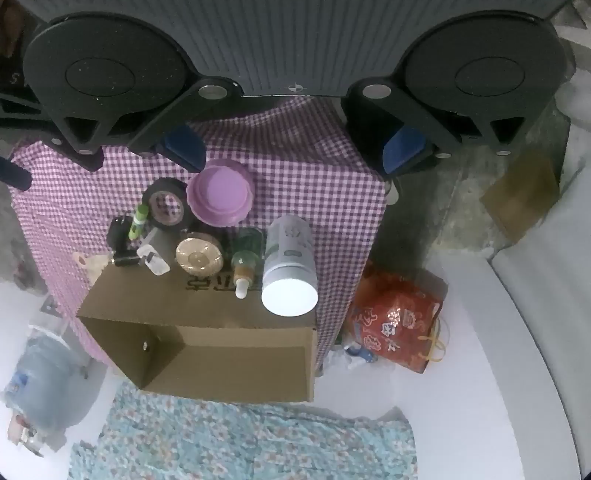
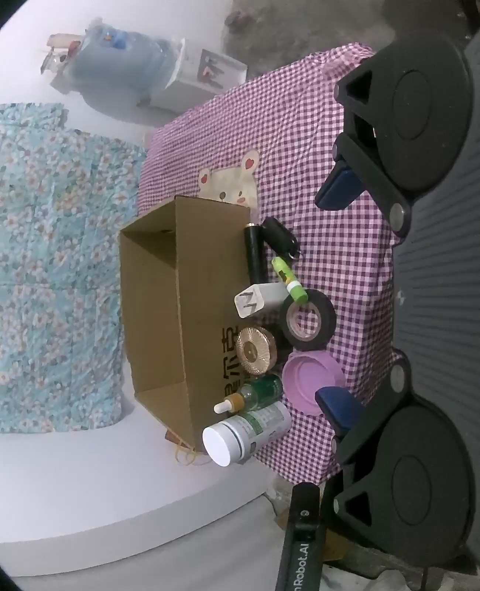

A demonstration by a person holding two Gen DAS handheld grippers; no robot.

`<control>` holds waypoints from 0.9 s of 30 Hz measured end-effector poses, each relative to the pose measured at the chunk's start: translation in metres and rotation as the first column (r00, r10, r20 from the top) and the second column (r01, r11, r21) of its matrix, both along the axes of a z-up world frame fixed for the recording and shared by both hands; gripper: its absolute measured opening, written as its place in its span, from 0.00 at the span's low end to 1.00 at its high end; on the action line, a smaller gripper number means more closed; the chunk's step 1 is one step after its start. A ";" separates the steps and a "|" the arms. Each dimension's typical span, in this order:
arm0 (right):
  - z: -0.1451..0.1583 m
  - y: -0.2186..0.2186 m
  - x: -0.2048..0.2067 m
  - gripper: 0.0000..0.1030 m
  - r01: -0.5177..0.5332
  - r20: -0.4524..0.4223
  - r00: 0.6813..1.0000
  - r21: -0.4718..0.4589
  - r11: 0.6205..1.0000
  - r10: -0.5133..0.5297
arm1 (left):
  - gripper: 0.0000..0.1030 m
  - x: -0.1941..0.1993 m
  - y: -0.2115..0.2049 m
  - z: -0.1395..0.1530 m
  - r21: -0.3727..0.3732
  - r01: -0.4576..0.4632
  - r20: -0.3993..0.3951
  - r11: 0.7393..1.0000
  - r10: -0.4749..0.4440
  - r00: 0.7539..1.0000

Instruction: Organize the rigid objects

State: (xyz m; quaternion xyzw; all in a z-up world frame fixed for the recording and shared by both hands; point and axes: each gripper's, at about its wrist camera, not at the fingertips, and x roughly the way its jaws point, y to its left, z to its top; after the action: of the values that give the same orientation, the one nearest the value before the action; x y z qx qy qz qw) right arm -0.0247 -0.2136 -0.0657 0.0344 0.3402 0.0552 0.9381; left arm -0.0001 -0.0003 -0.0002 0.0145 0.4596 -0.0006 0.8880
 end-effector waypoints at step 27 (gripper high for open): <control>0.003 0.001 0.002 1.00 -0.003 0.000 1.000 -0.001 1.000 0.003 | 1.00 0.001 0.003 -0.003 0.003 -0.011 -0.022 1.000 0.011 1.000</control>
State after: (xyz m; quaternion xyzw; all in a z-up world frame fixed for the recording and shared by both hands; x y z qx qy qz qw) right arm -0.0231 -0.2128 -0.0625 0.0335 0.3405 0.0563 0.9379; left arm 0.0008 0.0023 -0.0030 0.0130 0.4695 0.0048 0.8828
